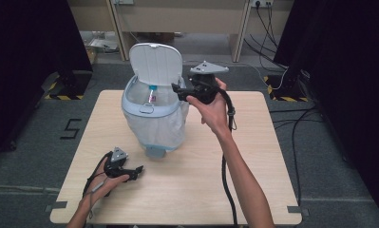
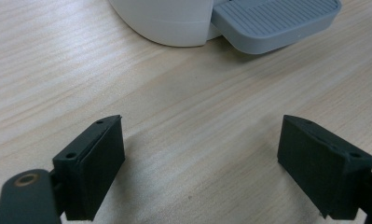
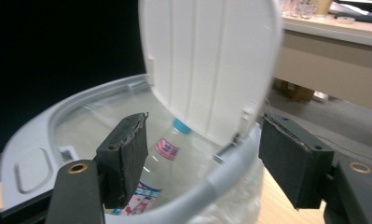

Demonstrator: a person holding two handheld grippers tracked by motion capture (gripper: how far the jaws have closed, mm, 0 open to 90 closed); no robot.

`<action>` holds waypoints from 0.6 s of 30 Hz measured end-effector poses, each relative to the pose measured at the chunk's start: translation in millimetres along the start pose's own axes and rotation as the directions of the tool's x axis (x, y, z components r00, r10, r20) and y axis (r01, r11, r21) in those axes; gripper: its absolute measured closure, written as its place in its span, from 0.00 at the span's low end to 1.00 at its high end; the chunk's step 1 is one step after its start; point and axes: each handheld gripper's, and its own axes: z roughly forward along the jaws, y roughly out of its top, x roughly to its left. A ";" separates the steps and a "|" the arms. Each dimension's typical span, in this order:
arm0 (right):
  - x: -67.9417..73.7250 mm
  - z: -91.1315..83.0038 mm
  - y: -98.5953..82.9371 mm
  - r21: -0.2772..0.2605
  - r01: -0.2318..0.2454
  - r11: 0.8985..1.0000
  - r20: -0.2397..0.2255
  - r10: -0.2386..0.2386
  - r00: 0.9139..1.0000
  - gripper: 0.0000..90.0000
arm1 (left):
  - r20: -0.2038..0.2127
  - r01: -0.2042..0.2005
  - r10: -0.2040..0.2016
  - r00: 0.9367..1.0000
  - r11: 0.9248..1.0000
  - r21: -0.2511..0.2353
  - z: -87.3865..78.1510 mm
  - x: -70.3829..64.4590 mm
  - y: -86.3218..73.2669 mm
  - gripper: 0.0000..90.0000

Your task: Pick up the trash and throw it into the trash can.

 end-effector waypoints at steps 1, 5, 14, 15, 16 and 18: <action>-2.1 -0.2 -0.9 0.000 0.000 1.000 0.004 0.000 1.000 0.37 | 0.000 0.000 0.000 1.000 1.000 0.000 0.0 0.0 0.0 0.15; -11.5 -0.2 -5.6 0.003 -0.019 1.000 0.023 0.019 1.000 0.37 | 0.001 -0.001 0.001 1.000 1.000 0.001 0.0 0.1 0.0 0.15; -32.1 -2.1 -13.4 -0.005 -0.052 0.999 0.074 0.052 0.996 0.40 | -0.001 0.000 0.000 1.000 1.000 0.000 0.3 0.1 0.2 0.15; -34.1 -2.7 -13.7 -0.006 -0.052 0.999 0.079 0.053 0.995 0.40 | -0.002 0.001 -0.001 1.000 1.000 0.000 0.4 0.1 0.3 0.15; -35.9 -3.3 -13.9 -0.007 -0.056 0.998 0.085 0.056 0.995 0.41 | -0.002 0.002 -0.002 1.000 1.000 0.000 0.4 0.1 0.3 0.15; -39.8 -3.9 -14.6 -0.011 -0.060 0.998 0.094 0.061 0.994 0.42 | -0.002 0.001 -0.001 1.000 1.000 0.000 0.4 0.1 0.3 0.15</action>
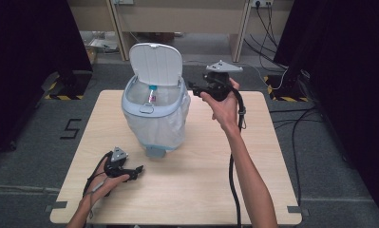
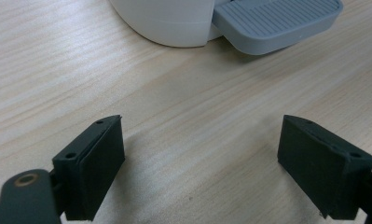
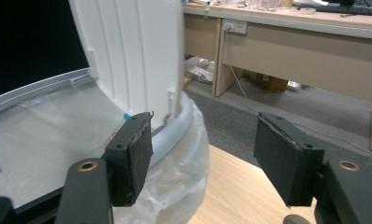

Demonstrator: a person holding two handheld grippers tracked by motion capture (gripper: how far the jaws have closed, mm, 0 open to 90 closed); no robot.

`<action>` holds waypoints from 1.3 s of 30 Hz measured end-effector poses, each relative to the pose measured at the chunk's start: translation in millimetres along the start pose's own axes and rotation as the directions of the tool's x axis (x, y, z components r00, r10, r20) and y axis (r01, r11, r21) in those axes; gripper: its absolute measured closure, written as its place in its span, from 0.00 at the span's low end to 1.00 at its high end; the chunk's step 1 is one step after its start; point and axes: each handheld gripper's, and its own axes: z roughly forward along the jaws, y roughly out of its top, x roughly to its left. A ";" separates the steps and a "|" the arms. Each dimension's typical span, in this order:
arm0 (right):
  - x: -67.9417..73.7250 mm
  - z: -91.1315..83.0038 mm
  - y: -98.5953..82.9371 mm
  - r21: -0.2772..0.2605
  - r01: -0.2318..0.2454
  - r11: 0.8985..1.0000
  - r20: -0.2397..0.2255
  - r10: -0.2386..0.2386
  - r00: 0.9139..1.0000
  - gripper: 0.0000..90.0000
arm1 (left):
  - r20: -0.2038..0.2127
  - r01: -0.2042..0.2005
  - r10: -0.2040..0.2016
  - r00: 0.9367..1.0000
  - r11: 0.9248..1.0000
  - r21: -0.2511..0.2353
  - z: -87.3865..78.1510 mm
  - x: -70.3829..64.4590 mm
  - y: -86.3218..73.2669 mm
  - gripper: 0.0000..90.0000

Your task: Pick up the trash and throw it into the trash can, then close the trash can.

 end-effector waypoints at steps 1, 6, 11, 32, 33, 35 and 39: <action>-1.2 0.4 -0.4 -0.002 0.000 1.000 0.002 0.000 1.000 0.42 | 0.000 0.000 0.000 1.000 1.000 0.000 0.0 0.0 0.0 0.15; -7.6 7.8 -3.2 0.008 -0.015 1.000 0.015 0.015 1.000 0.44 | 0.000 0.000 0.000 1.000 1.000 0.000 0.0 0.0 0.0 0.15; -13.7 20.7 -5.2 0.028 0.006 1.000 0.014 -0.006 1.000 0.54 | 0.000 -0.001 0.001 1.000 1.000 0.000 0.0 0.0 0.0 0.15; -31.0 74.8 16.4 -0.006 -0.023 1.000 -0.016 0.023 1.000 0.83 | 0.001 0.001 -0.001 1.000 1.000 0.003 -0.3 0.1 0.1 0.15; -30.0 76.7 18.0 -0.008 -0.021 1.000 -0.022 0.021 1.000 0.83 | 0.002 0.001 -0.001 1.000 1.000 0.003 -0.3 0.1 0.1 0.15; -28.3 78.4 20.1 -0.014 -0.025 1.000 -0.040 0.025 0.999 0.83 | 0.002 0.001 -0.001 1.000 1.000 0.003 -0.3 0.1 0.1 0.15; -25.1 79.1 22.7 -0.013 -0.006 1.000 -0.060 0.006 0.998 0.84 | 0.001 0.001 -0.001 1.000 1.000 0.002 -0.2 0.1 0.1 0.15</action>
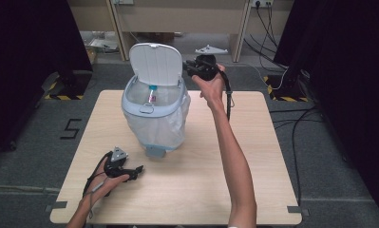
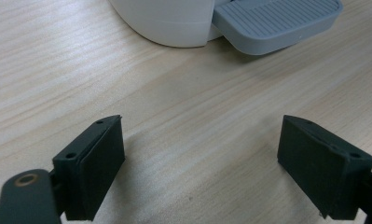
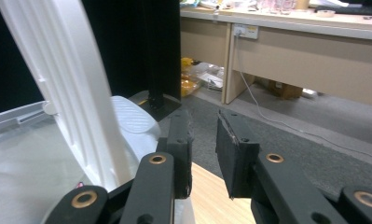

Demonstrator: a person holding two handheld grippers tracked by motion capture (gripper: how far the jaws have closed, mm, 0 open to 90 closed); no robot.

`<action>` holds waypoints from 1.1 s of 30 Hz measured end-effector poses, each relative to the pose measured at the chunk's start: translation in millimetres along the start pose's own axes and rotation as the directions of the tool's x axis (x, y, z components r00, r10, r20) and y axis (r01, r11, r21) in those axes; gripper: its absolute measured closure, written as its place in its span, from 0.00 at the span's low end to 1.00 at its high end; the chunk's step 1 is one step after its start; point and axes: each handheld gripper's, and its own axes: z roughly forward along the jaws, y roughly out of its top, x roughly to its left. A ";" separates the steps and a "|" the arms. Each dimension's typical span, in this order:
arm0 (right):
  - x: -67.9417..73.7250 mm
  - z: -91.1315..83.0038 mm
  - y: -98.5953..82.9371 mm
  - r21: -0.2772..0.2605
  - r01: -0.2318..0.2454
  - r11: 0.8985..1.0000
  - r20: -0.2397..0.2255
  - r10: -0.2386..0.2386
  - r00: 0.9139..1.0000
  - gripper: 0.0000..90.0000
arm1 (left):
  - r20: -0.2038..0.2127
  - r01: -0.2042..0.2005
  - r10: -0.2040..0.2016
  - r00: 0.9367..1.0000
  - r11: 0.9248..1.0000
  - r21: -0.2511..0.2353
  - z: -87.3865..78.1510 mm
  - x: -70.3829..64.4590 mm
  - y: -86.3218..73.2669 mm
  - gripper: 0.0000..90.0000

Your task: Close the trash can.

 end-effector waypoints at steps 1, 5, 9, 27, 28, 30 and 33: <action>0.6 -0.4 0.5 0.002 0.002 1.000 -0.004 -0.002 1.000 0.83 | 0.001 0.000 0.000 1.000 1.000 0.001 -0.1 0.1 0.0 0.15; 2.7 -2.8 2.8 -0.021 -0.009 1.000 -0.040 0.008 0.999 0.83 | 0.000 0.000 0.000 1.000 1.000 0.000 0.0 0.0 0.0 0.15; 7.0 -5.0 4.5 -0.019 0.006 1.000 -0.045 -0.007 0.999 0.84 | 0.000 0.000 0.000 1.000 1.000 0.000 0.1 -0.1 -0.1 0.15; 24.1 -23.8 -2.0 -0.053 0.016 0.998 -0.172 -0.025 0.985 0.85 | -0.001 -0.002 0.002 1.000 1.000 0.000 0.1 0.0 0.0 0.15; 26.8 -27.1 -3.4 -0.053 0.019 0.998 -0.180 -0.028 0.983 0.85 | -0.001 -0.002 0.002 1.000 1.000 0.000 0.1 -0.1 0.0 0.15; 30.8 -30.4 -4.9 -0.046 0.041 0.998 -0.185 -0.049 0.982 0.85 | -0.001 -0.003 0.003 1.000 1.000 0.001 0.0 -0.1 0.1 0.15; 37.9 -32.6 -7.2 -0.036 0.062 0.997 -0.185 -0.067 0.980 0.85 | -0.001 -0.004 0.004 1.000 1.000 0.002 0.0 -0.1 0.0 0.15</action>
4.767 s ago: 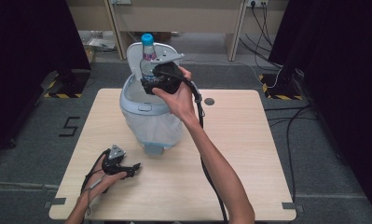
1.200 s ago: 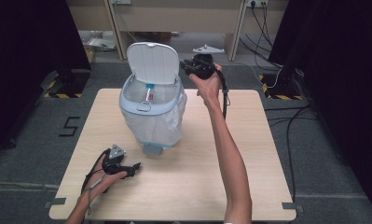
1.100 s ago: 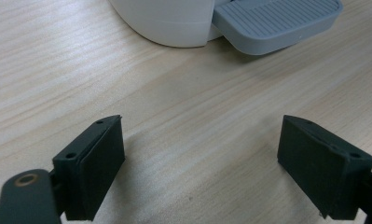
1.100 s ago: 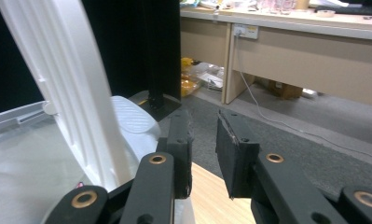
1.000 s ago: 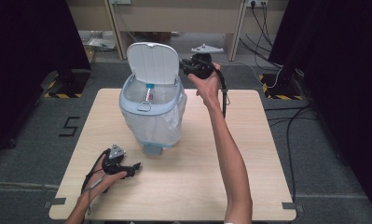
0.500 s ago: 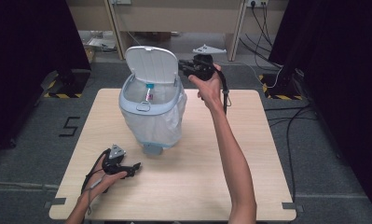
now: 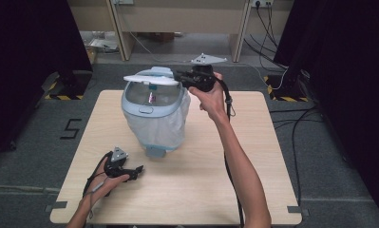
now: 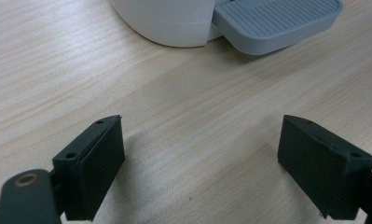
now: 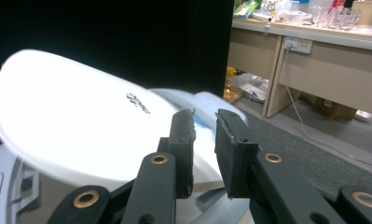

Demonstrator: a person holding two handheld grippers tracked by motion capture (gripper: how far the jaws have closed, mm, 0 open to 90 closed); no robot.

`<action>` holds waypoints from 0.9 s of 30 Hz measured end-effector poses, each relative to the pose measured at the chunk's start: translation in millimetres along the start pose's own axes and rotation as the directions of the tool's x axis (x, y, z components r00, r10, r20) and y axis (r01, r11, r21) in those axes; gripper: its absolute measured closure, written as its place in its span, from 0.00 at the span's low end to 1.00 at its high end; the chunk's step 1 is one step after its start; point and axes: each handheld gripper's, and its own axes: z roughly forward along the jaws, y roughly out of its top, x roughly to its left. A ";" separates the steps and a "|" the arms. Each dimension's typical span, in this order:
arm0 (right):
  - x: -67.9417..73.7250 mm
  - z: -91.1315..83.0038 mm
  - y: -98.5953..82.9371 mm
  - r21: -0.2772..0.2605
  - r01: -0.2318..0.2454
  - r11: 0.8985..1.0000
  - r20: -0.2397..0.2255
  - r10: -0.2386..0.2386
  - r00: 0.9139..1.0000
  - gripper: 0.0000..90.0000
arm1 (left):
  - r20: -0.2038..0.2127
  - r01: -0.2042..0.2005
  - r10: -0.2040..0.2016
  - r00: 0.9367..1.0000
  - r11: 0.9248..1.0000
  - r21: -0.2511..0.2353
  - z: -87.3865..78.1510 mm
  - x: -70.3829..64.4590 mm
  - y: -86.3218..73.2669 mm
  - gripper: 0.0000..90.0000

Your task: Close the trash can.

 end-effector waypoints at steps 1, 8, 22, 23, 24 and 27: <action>3.4 -0.2 -0.6 0.008 0.018 1.000 0.010 -0.018 1.000 0.84 | 0.000 0.000 0.000 1.000 1.000 0.000 0.0 0.0 0.0 0.15; 19.9 -3.4 -5.9 0.041 0.079 0.996 0.036 -0.081 0.996 0.83 | 0.000 0.001 -0.001 1.000 1.000 -0.002 0.2 -0.1 0.0 0.15; 47.0 -3.7 -18.3 0.067 0.129 0.989 -0.008 -0.129 0.992 0.81 | 0.000 0.001 -0.001 1.000 1.000 0.000 0.1 -0.1 0.0 0.15; 49.6 -3.4 -17.9 0.068 0.132 0.989 -0.007 -0.132 0.991 0.81 | 0.000 0.001 -0.001 1.000 1.000 0.000 0.0 -0.1 0.0 0.15; 51.4 -2.8 -17.3 0.071 0.145 0.987 -0.007 -0.145 0.989 0.81 | -0.001 0.001 -0.001 1.000 1.000 -0.002 0.2 -0.1 0.0 0.15; 57.9 -0.4 -17.0 0.069 0.149 0.986 -0.013 -0.148 0.989 0.81 | -0.001 0.001 -0.001 1.000 1.000 -0.002 0.1 -0.1 0.0 0.15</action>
